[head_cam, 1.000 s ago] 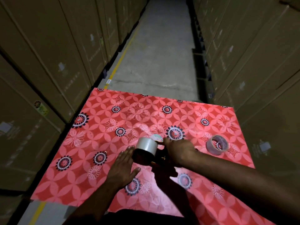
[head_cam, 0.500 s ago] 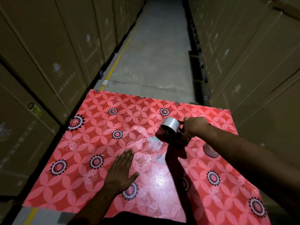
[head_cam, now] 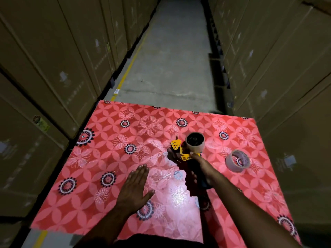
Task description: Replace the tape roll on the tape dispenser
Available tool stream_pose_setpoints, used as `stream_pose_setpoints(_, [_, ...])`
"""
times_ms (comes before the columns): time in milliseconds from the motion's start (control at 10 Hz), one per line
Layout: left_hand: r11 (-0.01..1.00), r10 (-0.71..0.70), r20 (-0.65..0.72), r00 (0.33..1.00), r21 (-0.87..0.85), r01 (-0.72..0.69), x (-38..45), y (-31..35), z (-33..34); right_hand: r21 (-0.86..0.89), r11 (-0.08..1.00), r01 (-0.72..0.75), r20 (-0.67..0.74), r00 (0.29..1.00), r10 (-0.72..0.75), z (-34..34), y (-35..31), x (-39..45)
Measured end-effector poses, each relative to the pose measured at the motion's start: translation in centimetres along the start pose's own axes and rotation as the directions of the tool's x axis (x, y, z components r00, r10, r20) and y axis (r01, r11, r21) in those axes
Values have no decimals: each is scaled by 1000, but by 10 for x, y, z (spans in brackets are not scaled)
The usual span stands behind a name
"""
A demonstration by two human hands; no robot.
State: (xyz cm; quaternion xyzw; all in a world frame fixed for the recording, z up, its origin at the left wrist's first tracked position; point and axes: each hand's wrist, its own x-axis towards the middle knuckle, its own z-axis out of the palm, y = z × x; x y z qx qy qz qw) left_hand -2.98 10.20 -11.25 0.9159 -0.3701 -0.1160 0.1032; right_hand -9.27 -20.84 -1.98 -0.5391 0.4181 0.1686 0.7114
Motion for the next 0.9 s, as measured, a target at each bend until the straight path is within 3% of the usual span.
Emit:
stream_pose_setpoints(200, [1000,7,-8,1000,-13,-7,-1,2,-3,186,981,47,-20,999,-44,11,26,10])
stream_pose_setpoints(500, [1000,-17,23,1000,7,17,-1,5,-8,173,983,55,-36,998,-50,15,39,12])
stream_pose_setpoints(600, [999,-37,14,999,-2,37,0,11,-12,31,995,96,-37,995,-95,13,36,5])
stream_pose_setpoints(700, [994,-105,-26,994,-34,104,0,23,-19,-619,780,92,-273,906,-323,11,37,-12])
stream_pose_setpoints(800, [987,-142,-67,988,-82,137,-3,31,-20,-868,490,77,-329,650,-685,13,51,-35])
stream_pose_setpoints(900, [988,-109,-71,992,-118,100,0,39,-19,-953,248,171,-118,544,-830,20,64,-44])
